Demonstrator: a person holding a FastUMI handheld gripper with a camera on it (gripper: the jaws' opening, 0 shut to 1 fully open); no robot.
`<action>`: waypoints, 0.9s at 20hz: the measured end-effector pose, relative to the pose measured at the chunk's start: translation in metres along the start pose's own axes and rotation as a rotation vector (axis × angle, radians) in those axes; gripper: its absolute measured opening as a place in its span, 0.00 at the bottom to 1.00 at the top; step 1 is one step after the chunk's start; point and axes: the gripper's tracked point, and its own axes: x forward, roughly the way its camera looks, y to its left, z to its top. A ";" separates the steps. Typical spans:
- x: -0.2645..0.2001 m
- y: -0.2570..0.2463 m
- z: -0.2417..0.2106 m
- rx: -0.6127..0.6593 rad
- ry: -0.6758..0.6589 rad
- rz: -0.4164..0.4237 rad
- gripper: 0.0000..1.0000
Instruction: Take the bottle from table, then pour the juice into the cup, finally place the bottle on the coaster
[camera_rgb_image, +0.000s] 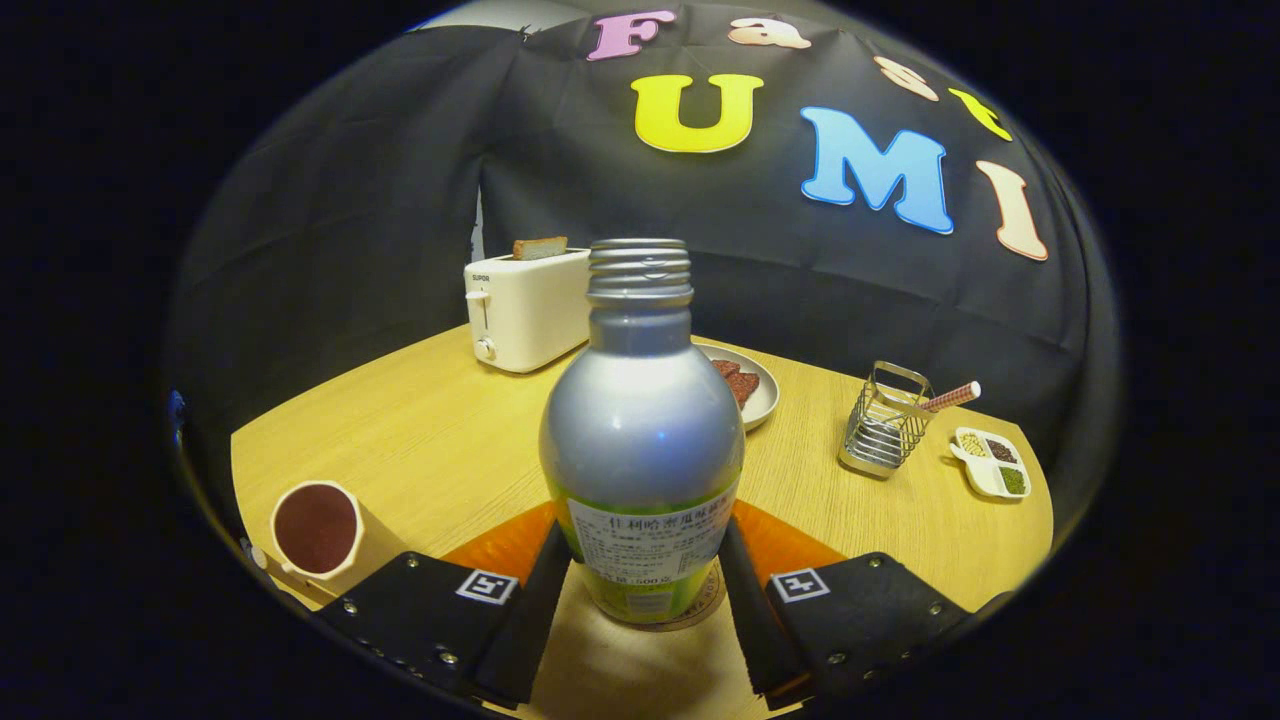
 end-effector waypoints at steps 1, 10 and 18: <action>0.003 0.000 -0.001 0.004 -0.008 -0.004 0.77; 0.014 -0.012 -0.011 0.102 -0.021 -0.027 0.79; -0.032 -0.018 0.017 0.088 -0.082 -0.054 0.98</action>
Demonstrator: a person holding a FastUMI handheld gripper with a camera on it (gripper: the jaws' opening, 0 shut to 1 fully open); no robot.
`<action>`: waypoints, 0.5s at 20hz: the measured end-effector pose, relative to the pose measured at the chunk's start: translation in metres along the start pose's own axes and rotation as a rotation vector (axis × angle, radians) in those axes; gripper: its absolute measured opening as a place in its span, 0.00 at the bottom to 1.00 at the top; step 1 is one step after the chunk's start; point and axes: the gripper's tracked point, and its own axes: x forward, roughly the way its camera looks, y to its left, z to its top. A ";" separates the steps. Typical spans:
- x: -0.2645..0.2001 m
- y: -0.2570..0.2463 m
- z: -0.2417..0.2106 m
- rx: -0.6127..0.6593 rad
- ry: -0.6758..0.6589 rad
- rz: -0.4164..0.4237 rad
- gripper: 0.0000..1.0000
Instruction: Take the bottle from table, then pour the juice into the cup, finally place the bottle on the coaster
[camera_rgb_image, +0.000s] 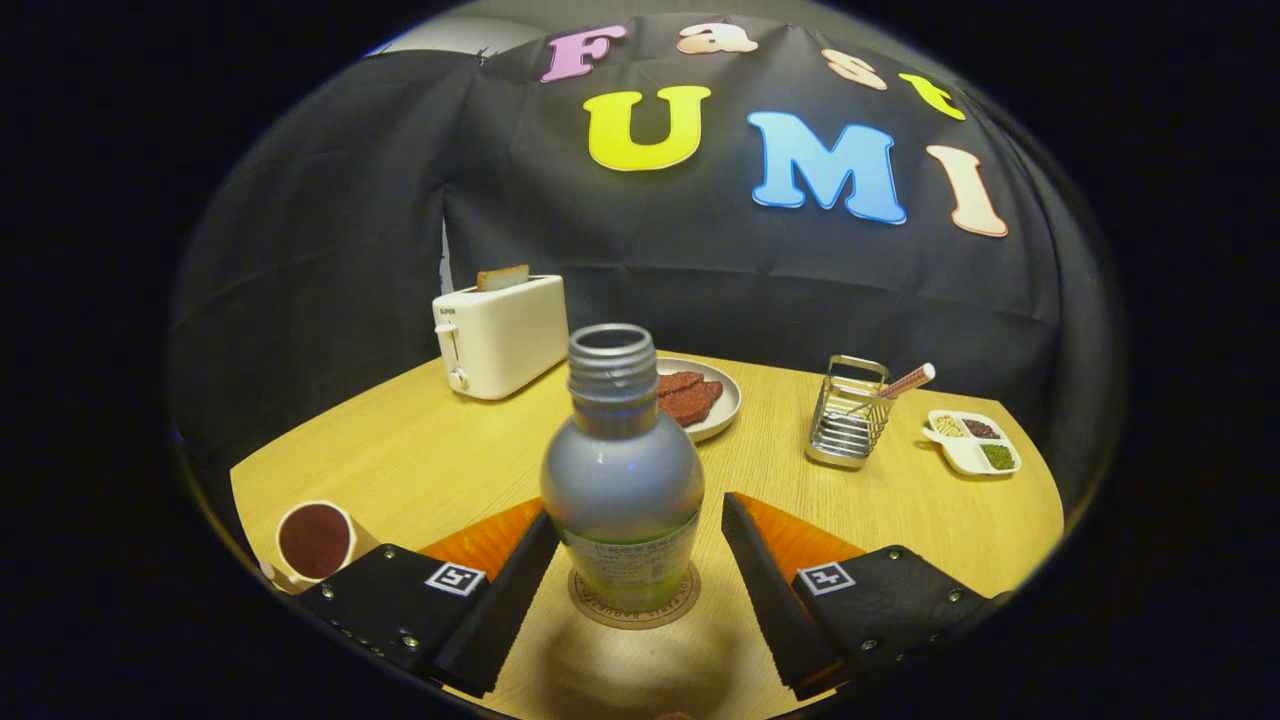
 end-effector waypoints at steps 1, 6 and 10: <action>-0.010 0.001 0.009 -0.011 -0.021 0.000 0.98; -0.074 0.006 0.055 -0.071 -0.151 -0.010 0.98; -0.120 0.003 0.082 -0.090 -0.233 -0.054 0.97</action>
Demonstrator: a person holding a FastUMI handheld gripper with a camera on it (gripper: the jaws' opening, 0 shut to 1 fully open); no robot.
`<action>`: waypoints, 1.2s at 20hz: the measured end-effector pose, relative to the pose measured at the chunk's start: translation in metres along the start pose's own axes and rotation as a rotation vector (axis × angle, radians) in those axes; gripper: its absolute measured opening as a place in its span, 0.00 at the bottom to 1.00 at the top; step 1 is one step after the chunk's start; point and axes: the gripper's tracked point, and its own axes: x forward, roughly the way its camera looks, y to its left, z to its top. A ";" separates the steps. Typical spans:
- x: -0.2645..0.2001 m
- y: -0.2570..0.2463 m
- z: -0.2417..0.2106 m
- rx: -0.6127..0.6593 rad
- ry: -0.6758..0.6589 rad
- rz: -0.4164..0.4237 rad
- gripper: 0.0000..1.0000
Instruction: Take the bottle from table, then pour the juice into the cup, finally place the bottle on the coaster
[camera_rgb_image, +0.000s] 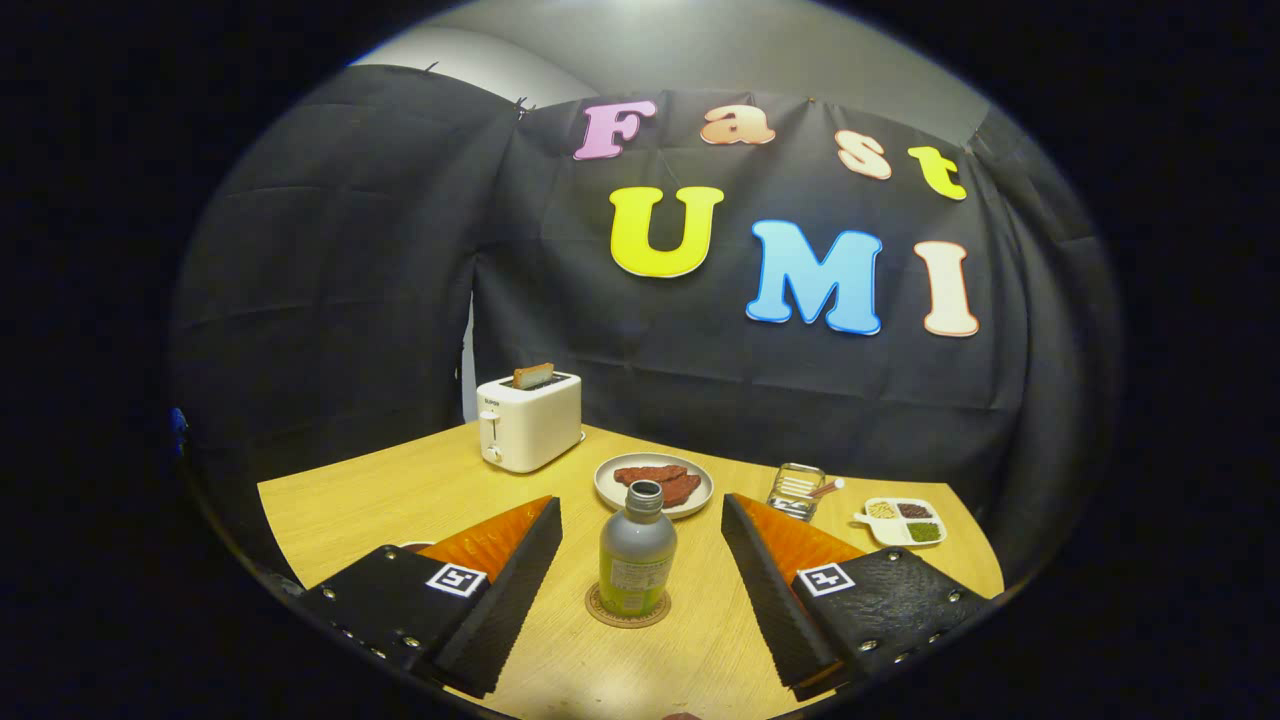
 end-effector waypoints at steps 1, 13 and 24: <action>-0.009 -0.003 0.009 0.006 -0.019 -0.017 0.97; -0.076 -0.039 0.045 0.136 -0.140 -0.180 0.97; -0.077 -0.032 0.051 0.080 -0.160 -0.157 0.97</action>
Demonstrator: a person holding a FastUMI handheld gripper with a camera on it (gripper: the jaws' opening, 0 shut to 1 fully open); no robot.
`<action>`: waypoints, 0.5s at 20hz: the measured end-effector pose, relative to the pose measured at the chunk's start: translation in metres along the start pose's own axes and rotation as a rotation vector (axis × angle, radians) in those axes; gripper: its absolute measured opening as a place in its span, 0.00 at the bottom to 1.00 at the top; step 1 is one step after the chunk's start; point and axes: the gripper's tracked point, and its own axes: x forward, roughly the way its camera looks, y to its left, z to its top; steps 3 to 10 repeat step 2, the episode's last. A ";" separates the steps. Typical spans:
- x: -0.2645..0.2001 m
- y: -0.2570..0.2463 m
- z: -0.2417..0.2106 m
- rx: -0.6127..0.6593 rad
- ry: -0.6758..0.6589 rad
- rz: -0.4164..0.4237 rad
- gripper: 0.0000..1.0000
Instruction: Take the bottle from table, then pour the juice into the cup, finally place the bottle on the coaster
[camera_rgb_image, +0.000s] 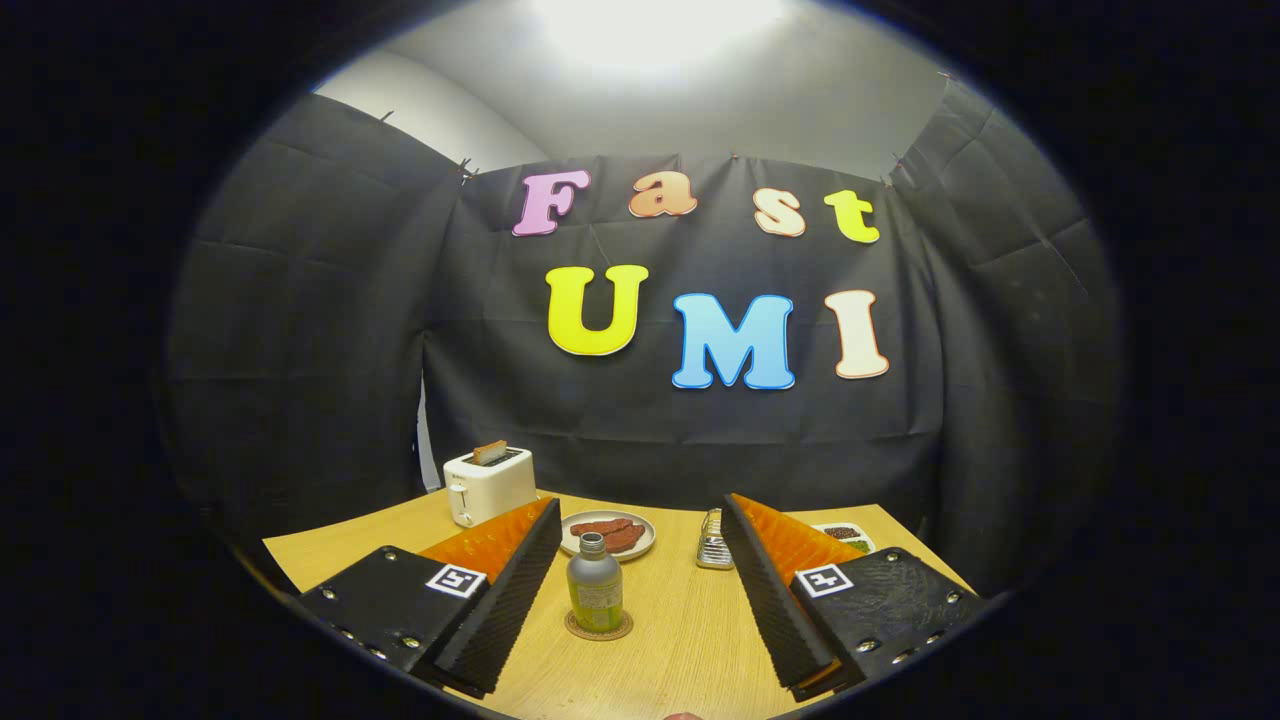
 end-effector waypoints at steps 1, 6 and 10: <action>0.000 0.002 0.000 -0.004 -0.003 0.003 0.97; 0.000 0.003 0.001 -0.011 -0.005 0.006 0.97; 0.000 0.003 0.001 -0.011 -0.005 0.006 0.97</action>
